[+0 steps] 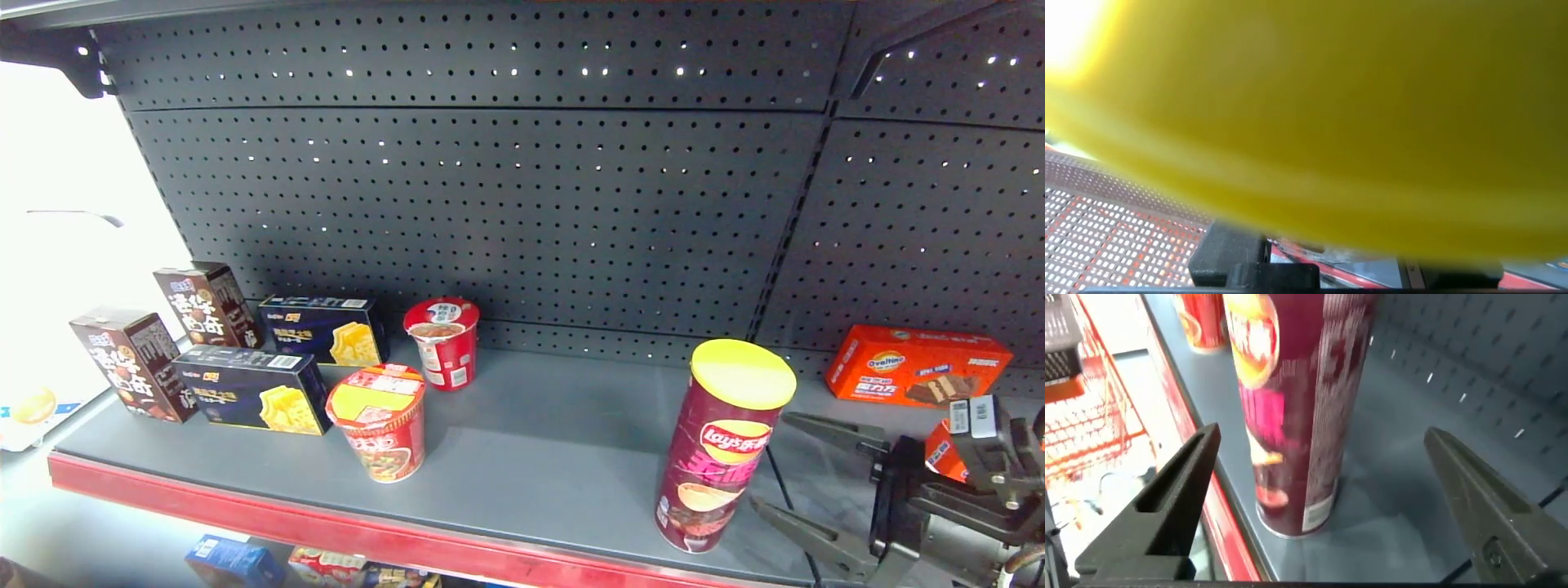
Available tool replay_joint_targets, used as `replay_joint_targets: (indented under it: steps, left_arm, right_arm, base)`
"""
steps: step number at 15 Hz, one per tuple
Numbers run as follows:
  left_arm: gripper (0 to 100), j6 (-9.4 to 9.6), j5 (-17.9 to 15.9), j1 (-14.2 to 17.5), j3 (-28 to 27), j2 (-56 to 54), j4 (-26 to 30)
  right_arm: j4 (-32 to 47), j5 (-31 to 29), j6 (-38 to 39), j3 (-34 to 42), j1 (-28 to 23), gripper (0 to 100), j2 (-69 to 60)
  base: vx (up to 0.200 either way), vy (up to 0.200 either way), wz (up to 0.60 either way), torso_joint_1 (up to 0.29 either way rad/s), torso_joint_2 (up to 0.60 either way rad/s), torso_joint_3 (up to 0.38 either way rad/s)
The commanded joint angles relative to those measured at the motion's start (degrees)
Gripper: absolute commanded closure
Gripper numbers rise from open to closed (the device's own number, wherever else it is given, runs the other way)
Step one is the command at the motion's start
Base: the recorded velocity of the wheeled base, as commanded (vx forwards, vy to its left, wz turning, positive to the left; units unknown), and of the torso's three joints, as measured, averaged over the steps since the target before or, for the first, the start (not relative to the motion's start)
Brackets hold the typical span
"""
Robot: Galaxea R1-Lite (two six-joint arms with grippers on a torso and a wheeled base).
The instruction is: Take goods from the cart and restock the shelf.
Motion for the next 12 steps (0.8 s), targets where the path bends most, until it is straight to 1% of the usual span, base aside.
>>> replay_joint_targets:
  steps: [1, 2, 3, 4, 5, 6, 7, 10, 11, 12]
  left_arm:
    - [100, -0.01, 0.02, -0.01, -0.11, -0.31, -0.02]
    - [100, -0.01, 0.02, -0.01, -0.11, -0.31, -0.02]
    - [100, -0.01, 0.28, -0.01, -0.29, -0.31, -0.02]
    - [100, -0.01, 0.54, -0.01, -0.29, -0.31, -0.02]
    - [100, -0.01, 0.54, -0.01, -0.38, -0.58, -0.02]
    - [100, -0.01, 0.54, -0.01, -0.47, -0.58, -0.02]
    - [100, 0.07, 0.54, -0.01, -0.55, -0.58, -0.2]
    - [100, 0.16, 0.54, -0.1, -2.14, -0.49, -0.55]
    - [100, 0.25, 0.54, -0.1, -3.37, -0.49, -0.29]
    - [100, 0.25, 0.54, -0.1, -4.07, -0.58, -0.11]
  right_arm:
    - [0.91, -0.08, -0.02, 0.05, -0.18, 0, -6.5]
    - [1.09, -0.43, -0.02, 0.05, -0.71, 0, -8.34]
    - [1.18, -3.16, -0.11, 0.05, -3.35, 0, -12.03]
    - [1.71, -5.53, -0.11, 0.05, -4.84, 0, -14.23]
    - [3.81, -9.13, -0.02, 0.05, -7.57, 0, -16.43]
    - [7.07, -13.09, -0.02, -0.04, -9.41, 0, -18.62]
    - [11.37, -18.8, -0.02, -0.04, -10.38, 0, -20.91]
    - [23.77, -36.29, -0.02, -0.92, -10.38, 0, -25.83]
    - [27.02, -40.77, 0.25, -0.83, -9.94, 0, -28.12]
    - [28.86, -41.3, 0.33, -0.57, -9.94, 0, -30.75]
  base:
    - [0.0, 0.0, 0.0, 0.0, 0.0, 0.0]
    - [0.0, 0.0, 0.0, 0.0, 0.0, 0.0]
    - [0.0, 0.0, 0.0, 0.0, 0.0, 0.0]
    - [0.0, 0.0, 0.0, 0.0, 0.0, 0.0]
    - [0.0, 0.0, 0.0, 0.0, 0.0, 0.0]
    - [0.0, 0.0, 0.0, 0.0, 0.0, 0.0]
    - [0.0, 0.0, 0.0, 0.0, 0.0, 0.0]
    - [0.0, 0.0, 0.0, 0.0, 0.0, 0.0]
    - [0.0, 0.0, 0.0, 0.0, 0.0, 0.0]
    - [0.0, 0.0, 0.0, 0.0, 0.0, 0.0]
